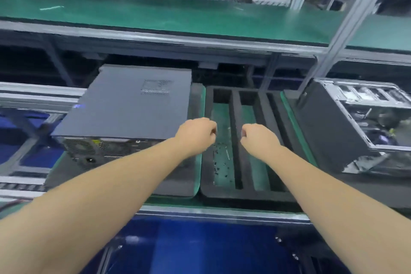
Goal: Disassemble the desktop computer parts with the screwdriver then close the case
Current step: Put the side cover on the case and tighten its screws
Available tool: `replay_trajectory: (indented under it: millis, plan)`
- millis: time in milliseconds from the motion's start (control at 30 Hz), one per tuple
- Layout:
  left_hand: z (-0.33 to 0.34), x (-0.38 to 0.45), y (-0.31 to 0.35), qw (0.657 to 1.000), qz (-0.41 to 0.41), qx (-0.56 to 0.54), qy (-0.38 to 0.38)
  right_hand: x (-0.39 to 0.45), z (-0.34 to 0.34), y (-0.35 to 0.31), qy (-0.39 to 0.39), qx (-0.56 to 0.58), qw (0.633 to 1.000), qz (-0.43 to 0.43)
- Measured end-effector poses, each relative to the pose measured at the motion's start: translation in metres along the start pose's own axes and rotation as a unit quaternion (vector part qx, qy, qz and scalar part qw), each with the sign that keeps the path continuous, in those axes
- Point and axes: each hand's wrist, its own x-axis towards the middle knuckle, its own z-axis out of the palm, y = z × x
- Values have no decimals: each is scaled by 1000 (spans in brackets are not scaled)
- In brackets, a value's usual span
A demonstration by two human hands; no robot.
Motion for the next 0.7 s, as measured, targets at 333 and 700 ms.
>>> replay_trajectory:
  millis: [333, 700]
  plan:
    - [125, 83, 32, 966, -52, 184, -175, 65, 85, 59, -130, 23, 989, -67]
    - [216, 132, 23, 904, 24, 362, -225, 98, 125, 67, -96, 83, 987, -97]
